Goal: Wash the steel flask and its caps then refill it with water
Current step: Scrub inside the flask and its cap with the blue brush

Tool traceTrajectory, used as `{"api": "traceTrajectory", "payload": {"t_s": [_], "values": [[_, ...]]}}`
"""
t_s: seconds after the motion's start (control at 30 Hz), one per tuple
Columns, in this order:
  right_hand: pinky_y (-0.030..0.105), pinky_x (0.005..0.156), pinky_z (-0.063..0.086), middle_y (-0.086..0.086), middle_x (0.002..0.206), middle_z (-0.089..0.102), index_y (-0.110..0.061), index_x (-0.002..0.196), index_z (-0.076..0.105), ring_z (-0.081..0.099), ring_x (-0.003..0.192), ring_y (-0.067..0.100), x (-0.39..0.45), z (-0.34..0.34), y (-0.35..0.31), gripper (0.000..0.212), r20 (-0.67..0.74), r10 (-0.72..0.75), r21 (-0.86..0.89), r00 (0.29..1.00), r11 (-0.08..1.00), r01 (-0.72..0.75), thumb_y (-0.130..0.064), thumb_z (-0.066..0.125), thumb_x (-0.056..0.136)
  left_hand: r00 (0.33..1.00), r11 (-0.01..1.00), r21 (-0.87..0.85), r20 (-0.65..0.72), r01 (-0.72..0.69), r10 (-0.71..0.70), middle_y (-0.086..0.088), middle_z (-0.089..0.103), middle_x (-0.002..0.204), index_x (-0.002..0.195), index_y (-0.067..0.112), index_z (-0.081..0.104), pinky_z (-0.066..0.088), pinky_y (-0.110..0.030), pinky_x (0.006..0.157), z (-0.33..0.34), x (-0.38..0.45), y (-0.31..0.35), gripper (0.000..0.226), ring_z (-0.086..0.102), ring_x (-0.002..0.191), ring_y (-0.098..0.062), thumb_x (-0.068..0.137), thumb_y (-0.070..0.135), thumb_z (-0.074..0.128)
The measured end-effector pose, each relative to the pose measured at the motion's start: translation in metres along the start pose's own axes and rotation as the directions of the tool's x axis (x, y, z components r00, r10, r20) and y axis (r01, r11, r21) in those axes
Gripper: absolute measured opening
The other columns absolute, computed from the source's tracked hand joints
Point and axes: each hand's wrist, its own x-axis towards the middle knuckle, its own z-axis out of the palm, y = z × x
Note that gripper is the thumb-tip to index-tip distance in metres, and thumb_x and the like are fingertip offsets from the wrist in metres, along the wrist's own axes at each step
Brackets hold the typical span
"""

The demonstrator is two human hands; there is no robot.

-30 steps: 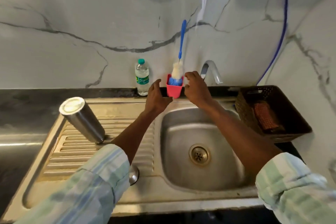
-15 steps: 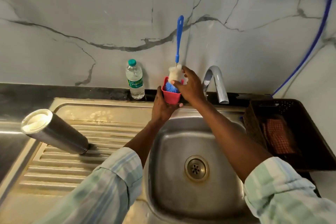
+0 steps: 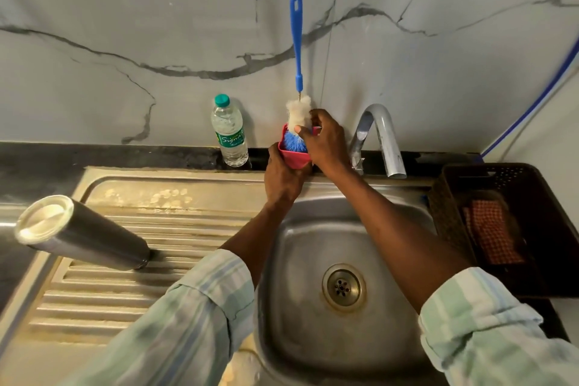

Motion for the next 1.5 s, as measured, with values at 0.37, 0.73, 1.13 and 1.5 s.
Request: {"api": "traceTrajectory", "payload": {"t_s": [0.37, 0.73, 1.13, 1.5], "values": [[0.027, 0.082, 0.052, 0.004, 0.112, 0.067, -0.007, 0.118, 0.059, 0.061, 0.096, 0.017, 0.002, -0.030, -0.038, 0.035, -0.144, -0.132, 0.104, 0.981, 0.984, 0.147, -0.024, 0.069, 0.090, 0.999, 0.997, 0.077, 0.033, 0.010, -0.013, -0.011, 0.063, 0.124, 0.130, 0.010, 0.040, 0.049, -0.031, 0.077, -0.009, -0.002, 0.013, 0.081, 0.064, 0.107, -0.030, 0.072, 0.042, 0.086], [0.008, 0.071, 0.046, -0.003, 0.103, 0.061, -0.006, 0.118, 0.054, 0.056, 0.089, 0.007, -0.018, -0.053, -0.061, 0.034, -0.151, -0.171, 0.095, 0.974, 0.978, 0.187, -0.023, 0.067, 0.092, 0.979, 0.976, 0.217, 0.192, 0.031, -0.073, -0.023, 0.038, 0.148, 0.155, 0.007, 0.000, 0.044, -0.055, 0.104, -0.032, -0.018, 0.039, 0.119, 0.044, 0.133, -0.040, 0.074, 0.020, 0.086], [0.021, 0.083, 0.048, 0.009, 0.118, 0.065, -0.005, 0.119, 0.051, 0.064, 0.108, 0.022, -0.051, -0.056, -0.060, 0.033, -0.061, -0.196, 0.039, 0.979, 0.979, 0.198, -0.022, 0.064, 0.094, 0.981, 0.962, 0.265, 0.164, 0.059, -0.105, -0.020, 0.047, 0.143, 0.149, 0.004, 0.024, 0.045, -0.038, 0.099, -0.070, -0.049, 0.039, 0.081, 0.048, 0.129, -0.034, 0.083, 0.000, 0.070], [0.037, 0.090, 0.055, 0.002, 0.116, 0.065, -0.014, 0.116, 0.050, 0.062, 0.108, 0.016, -0.109, -0.067, -0.048, 0.032, -0.089, -0.146, 0.260, 0.985, 0.951, 0.165, -0.021, 0.068, 0.091, 0.957, 0.814, -0.505, 0.111, 0.288, -0.270, -0.016, 0.060, 0.086, 0.092, 0.008, 0.056, 0.052, -0.035, 0.067, -0.096, -0.078, 0.032, 0.015, 0.060, 0.075, -0.028, 0.094, 0.001, 0.042]]}}
